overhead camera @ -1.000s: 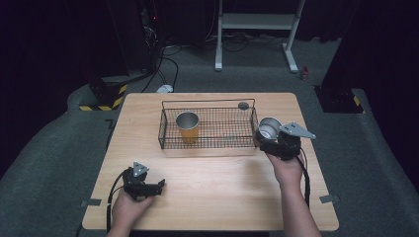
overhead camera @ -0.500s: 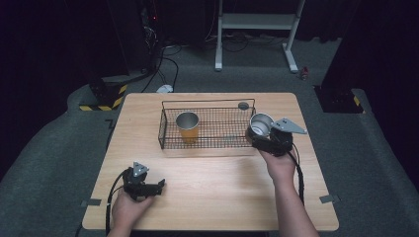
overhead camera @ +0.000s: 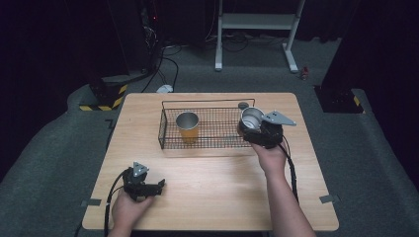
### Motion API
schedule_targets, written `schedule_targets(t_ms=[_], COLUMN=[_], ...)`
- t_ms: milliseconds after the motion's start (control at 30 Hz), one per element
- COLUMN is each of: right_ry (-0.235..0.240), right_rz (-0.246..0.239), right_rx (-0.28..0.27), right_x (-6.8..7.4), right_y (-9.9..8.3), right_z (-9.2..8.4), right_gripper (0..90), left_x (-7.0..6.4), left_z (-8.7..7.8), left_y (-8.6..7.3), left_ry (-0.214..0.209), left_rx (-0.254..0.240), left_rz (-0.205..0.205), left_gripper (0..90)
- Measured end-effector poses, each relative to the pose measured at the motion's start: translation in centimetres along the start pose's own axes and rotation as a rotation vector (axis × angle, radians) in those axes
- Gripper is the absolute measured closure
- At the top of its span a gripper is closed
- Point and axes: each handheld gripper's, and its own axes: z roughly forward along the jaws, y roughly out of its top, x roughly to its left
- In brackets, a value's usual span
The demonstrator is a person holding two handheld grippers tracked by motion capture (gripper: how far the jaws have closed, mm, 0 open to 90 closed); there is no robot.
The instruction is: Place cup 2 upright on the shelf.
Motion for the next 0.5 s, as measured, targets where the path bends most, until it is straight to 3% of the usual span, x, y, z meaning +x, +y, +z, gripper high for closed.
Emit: schedule_targets(t_ms=[267,500], right_ry=[-0.010,0.000], right_rz=[-0.016,0.008], right_rx=[0.012,0.020], right_x=[0.1,-0.3], right_y=[0.2,0.4], right_z=[1.8,4.0], right_gripper=[18.5,18.6], left_x=[0.0,0.0], left_z=[0.0,0.0], left_y=[0.0,0.0], left_ry=[-0.001,-0.001], left_rx=[-0.001,0.002], left_rz=[0.001,0.002], left_gripper=[0.3,0.4])
